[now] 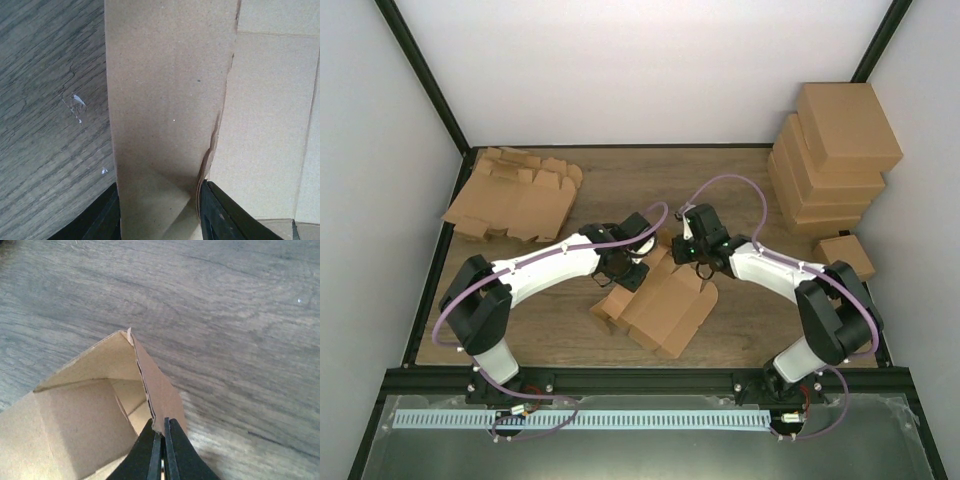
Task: Fold the paper box
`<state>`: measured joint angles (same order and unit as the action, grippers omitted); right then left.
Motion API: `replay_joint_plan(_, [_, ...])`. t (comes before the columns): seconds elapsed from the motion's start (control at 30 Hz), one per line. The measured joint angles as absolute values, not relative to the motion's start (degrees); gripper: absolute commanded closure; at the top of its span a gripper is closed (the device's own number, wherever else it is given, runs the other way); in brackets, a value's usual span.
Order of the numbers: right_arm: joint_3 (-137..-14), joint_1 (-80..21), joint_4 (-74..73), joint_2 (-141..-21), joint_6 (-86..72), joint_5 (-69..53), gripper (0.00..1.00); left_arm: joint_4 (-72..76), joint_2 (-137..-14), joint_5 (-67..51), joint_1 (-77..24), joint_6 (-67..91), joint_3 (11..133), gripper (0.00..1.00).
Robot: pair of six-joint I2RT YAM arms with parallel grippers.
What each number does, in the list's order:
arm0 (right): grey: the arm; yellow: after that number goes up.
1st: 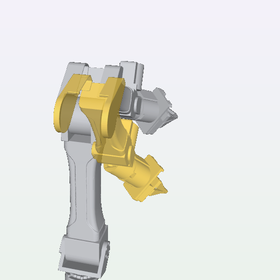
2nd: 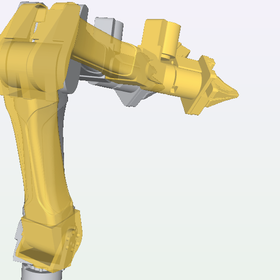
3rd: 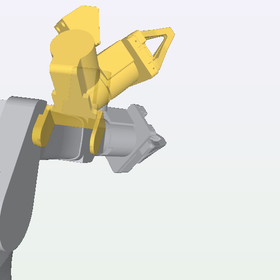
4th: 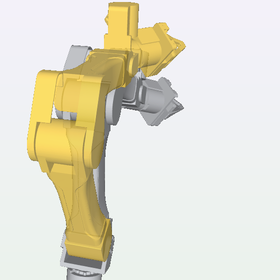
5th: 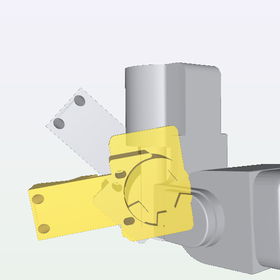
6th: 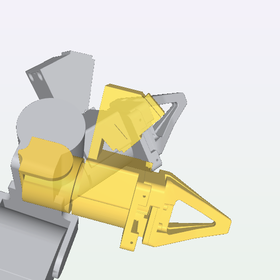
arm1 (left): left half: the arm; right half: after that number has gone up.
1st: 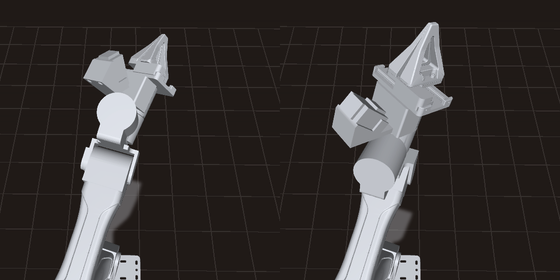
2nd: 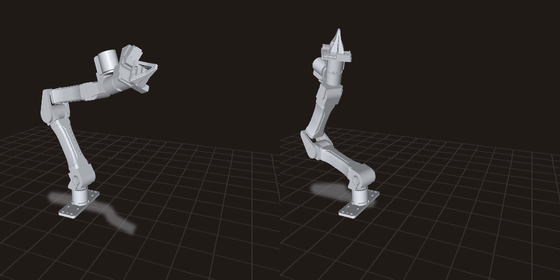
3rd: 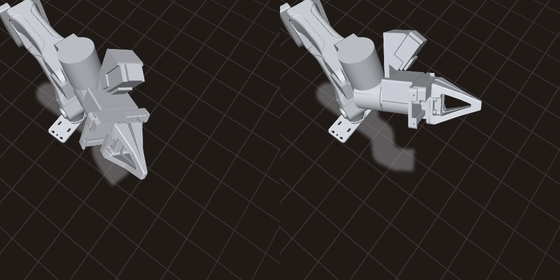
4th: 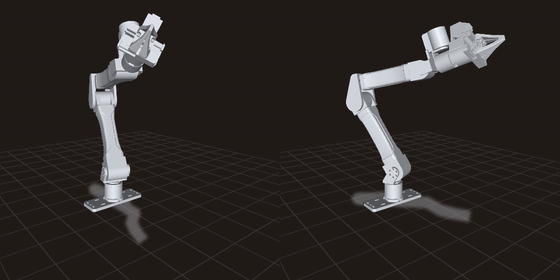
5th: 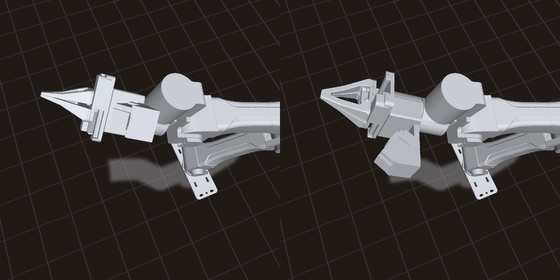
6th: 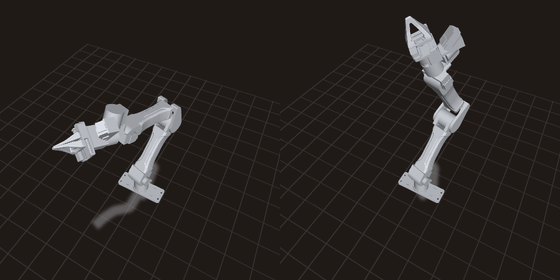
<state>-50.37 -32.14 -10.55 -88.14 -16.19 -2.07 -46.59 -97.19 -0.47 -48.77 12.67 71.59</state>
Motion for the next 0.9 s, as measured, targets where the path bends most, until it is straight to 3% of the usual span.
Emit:
replay_joint_plan(0.33, [-39.38, -32.25, -2.66, -80.38, -17.91, -2.35, 0.99, -46.74, -97.19, -1.8, -48.93, 11.51, 71.55, 0.6])
replay_joint_plan(0.9, [-35.99, -37.67, -1.34, -77.17, -25.89, 1.02, 0.99, -48.64, -97.12, -2.72, -48.93, 11.75, 71.85, 0.6])
